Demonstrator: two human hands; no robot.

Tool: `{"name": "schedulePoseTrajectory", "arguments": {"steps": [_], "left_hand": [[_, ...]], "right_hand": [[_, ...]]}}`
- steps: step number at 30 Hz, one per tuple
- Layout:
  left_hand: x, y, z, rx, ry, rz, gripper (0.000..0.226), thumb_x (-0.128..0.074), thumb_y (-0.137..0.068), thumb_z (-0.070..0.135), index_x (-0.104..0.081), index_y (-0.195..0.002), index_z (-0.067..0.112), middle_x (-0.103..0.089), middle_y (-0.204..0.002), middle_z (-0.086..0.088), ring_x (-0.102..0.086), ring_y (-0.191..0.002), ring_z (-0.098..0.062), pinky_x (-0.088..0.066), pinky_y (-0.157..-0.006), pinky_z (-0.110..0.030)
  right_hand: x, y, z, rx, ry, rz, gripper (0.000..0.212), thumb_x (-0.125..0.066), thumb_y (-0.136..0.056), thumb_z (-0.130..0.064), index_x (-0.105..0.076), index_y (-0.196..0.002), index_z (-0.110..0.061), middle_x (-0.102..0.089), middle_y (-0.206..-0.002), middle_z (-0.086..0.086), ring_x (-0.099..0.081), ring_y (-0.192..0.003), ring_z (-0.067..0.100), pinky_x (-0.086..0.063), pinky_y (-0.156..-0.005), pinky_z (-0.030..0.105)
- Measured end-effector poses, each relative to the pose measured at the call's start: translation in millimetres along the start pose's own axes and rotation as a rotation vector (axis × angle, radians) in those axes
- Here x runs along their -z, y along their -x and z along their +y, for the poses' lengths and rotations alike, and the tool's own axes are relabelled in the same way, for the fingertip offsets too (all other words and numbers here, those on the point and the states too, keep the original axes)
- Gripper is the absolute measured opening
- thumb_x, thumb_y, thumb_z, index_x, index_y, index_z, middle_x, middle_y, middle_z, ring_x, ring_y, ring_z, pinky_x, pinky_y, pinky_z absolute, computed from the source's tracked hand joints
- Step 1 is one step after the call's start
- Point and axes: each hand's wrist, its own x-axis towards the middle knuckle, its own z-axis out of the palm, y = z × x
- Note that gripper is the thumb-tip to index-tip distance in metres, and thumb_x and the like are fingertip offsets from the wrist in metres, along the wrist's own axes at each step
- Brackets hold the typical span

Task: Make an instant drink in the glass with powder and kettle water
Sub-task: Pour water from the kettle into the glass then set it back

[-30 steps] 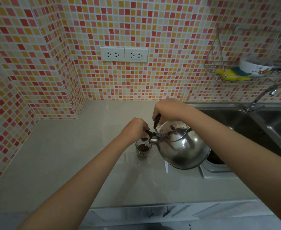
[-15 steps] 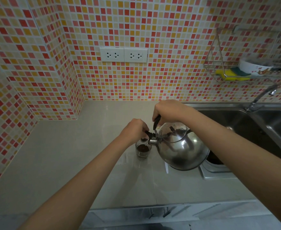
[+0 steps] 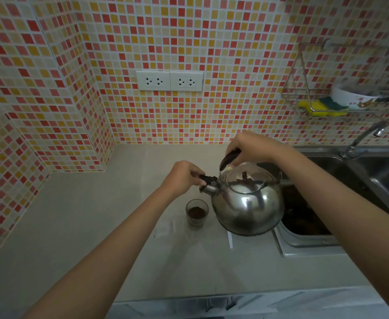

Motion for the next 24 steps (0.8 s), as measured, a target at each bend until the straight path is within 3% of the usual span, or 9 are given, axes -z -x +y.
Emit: {"name": "schedulePoseTrajectory", "arguments": {"steps": [7, 10, 16, 24], "left_hand": [[2, -35, 11, 0.042, 0.137, 0.075, 0.039, -0.077, -0.077, 0.007, -0.069, -0.114, 0.005, -0.067, -0.088, -0.003, -0.06, -0.083, -0.014, -0.048, -0.089, -0.026], [-1, -55, 12, 0.058, 0.128, 0.089, 0.037, -0.076, -0.078, 0.007, -0.069, -0.114, 0.003, -0.068, -0.094, -0.007, -0.06, -0.085, -0.016, -0.049, -0.091, -0.028], [-14, -97, 6, 0.11, 0.092, 0.12, 0.036, -0.072, -0.082, 0.008, -0.068, -0.117, 0.004, -0.07, -0.105, -0.012, -0.06, -0.085, -0.015, -0.045, -0.082, -0.022], [-31, -148, -4, 0.174, 0.038, 0.132, 0.031, -0.069, -0.085, 0.007, -0.068, -0.116, 0.002, -0.07, -0.105, -0.016, -0.06, -0.083, -0.017, -0.045, -0.078, -0.024]], "right_hand": [[5, -13, 37, -0.063, 0.013, 0.089, 0.016, -0.072, -0.079, -0.024, -0.071, -0.094, -0.02, -0.068, -0.084, -0.003, -0.062, -0.076, 0.017, -0.057, -0.071, 0.042], [-2, -25, 52, -0.086, 0.017, 0.132, 0.017, -0.07, -0.08, -0.021, -0.071, -0.097, -0.02, -0.07, -0.085, -0.002, -0.063, -0.078, 0.019, -0.057, -0.072, 0.043], [-21, -59, 86, -0.136, -0.071, 0.206, 0.019, -0.068, -0.08, -0.015, -0.073, -0.097, -0.023, -0.072, -0.086, -0.002, -0.062, -0.075, 0.018, -0.057, -0.069, 0.039], [-38, -107, 125, -0.161, -0.144, 0.19, 0.032, -0.067, -0.08, -0.01, -0.07, -0.109, -0.025, -0.072, -0.103, 0.002, -0.064, -0.093, 0.025, -0.055, -0.08, 0.043]]}}
